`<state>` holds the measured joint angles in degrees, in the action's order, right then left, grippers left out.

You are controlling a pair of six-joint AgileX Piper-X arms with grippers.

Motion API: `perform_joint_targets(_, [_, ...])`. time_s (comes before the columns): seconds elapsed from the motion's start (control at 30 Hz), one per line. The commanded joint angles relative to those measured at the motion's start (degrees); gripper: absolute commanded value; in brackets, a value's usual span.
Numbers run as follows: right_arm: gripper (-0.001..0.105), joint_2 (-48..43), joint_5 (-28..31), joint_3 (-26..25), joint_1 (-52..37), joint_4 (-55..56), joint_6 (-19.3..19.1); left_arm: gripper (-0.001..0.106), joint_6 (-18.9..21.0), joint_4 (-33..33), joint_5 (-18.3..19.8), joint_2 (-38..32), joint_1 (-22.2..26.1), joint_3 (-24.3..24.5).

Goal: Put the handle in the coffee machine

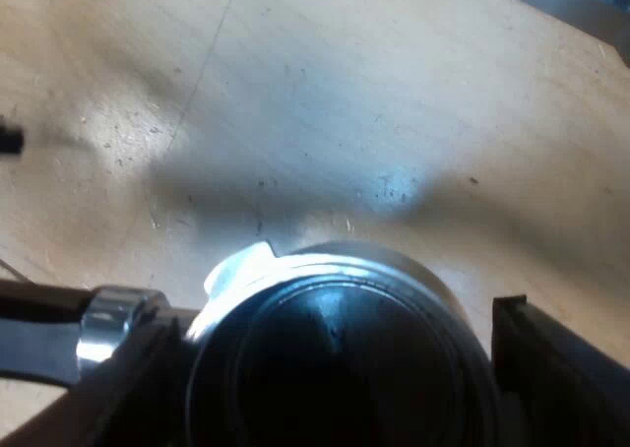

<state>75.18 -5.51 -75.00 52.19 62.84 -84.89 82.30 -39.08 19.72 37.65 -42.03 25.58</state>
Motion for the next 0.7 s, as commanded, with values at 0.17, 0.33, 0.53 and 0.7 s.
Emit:
perform_joint_targets(0.17, [0.0, -0.81, -0.73, -0.79, 0.03, -0.85, 0.39, 0.007, 0.14, -0.2, 0.24, -0.24, -0.29, 0.49])
perform_joint_targets(0.33, [0.0, -0.81, -0.73, -0.79, 0.03, -0.85, 0.78, 0.0, 0.14, -0.2, 0.24, -0.24, -0.29, 0.49])
perform_joint_targets(0.53, [0.0, -0.81, -0.73, -0.79, 0.03, -0.85, 1.59, 0.0, 0.14, -0.2, 0.24, -0.24, -0.29, 0.49])
perform_joint_targets(0.7, [0.0, -0.81, -0.73, -0.79, 0.03, -0.85, 2.04, 0.0, 1.08, -1.01, 0.24, -0.24, -0.29, 0.49])
